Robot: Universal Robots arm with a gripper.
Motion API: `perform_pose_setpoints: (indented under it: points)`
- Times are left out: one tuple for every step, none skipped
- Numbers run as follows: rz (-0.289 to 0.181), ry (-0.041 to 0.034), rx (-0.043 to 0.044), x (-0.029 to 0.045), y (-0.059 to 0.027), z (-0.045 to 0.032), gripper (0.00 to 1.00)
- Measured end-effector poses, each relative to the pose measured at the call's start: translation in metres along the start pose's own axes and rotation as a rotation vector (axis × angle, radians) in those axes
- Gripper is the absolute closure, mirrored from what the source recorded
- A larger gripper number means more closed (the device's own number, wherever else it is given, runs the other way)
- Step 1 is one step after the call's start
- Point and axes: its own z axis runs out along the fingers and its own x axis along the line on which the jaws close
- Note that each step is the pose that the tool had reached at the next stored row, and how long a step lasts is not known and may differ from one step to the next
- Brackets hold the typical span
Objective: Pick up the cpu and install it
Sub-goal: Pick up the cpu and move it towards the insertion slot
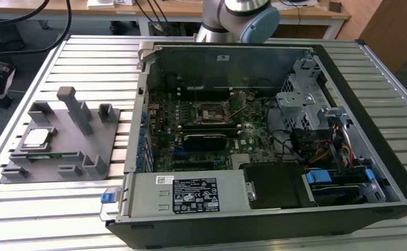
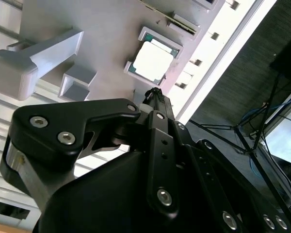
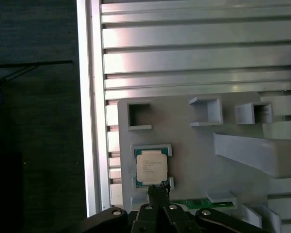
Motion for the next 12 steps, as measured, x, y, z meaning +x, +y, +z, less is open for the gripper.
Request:
perform_pose_setpoints:
  points:
    - [0.0,0.0001,0.0001,0.0001,-0.0001,0.0011,0.89]
    - [0.0,0.0001,0.0001,0.0001,-0.0001,0.0025,0.89]
    - [0.0,0.0001,0.0001,0.0001,-0.0002,0.0035,0.89]
    - [0.0,0.0,0.0001,0.0002,-0.0002,0.0048,0.89]
    - [0.0,0.0001,0.0001,0.0002,-0.0003,0.006,0.89]
    - [0.0,0.0001,0.0001,0.0002,-0.0003,0.0071,0.89]
    - [0.0,0.0,0.0001,0.0003,-0.0004,0.0083,0.89]
    - [0.0,0.0001,0.0001,0.0003,-0.0004,0.0095,0.89]
    - [0.0,0.0,0.0001,0.0003,-0.0005,0.0107,0.89]
    - [0.0,0.0,0.0,0.0004,-0.0005,0.012,0.89]
    - [0.0,0.0,0.0,0.0004,-0.0006,0.0133,0.89]
    - [0.0,0.0001,0.0001,0.0004,-0.0007,0.0145,0.89]
